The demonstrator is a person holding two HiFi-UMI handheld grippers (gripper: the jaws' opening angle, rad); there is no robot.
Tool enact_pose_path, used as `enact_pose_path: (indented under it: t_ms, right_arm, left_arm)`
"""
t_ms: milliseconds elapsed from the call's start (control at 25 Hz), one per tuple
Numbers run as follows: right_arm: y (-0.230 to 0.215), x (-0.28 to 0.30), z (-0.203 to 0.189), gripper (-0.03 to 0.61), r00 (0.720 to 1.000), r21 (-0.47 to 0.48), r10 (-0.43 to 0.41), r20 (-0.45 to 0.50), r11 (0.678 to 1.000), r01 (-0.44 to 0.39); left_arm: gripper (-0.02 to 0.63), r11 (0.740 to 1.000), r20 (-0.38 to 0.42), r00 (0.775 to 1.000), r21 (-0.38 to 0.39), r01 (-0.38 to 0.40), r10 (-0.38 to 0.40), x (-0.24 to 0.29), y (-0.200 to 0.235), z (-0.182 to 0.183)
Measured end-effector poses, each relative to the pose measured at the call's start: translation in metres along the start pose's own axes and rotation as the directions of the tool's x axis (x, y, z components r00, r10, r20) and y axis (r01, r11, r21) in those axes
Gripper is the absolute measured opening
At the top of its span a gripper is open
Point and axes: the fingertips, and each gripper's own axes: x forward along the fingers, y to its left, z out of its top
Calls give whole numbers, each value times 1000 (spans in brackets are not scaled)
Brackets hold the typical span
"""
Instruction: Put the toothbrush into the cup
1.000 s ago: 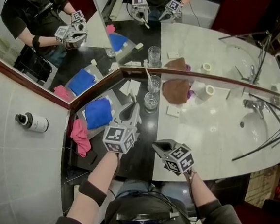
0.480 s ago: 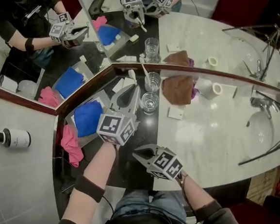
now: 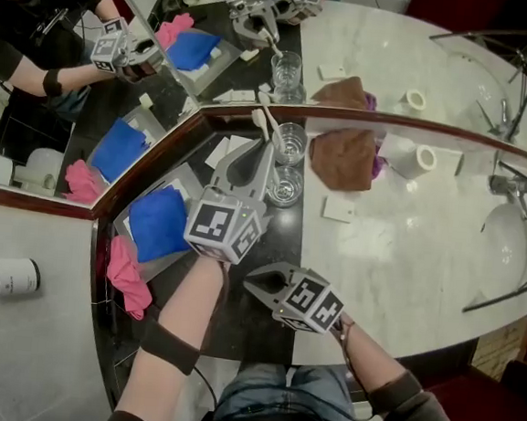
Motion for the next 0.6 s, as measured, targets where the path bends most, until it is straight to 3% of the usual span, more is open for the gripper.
enact_pose_path:
  t_ms: [600]
  right_arm:
    - [-13,0,-26,17,1000,36,-13,-7,999,13]
  left_arm:
    - [26,1000,-153,988,8,-6,7,-6,7,-66]
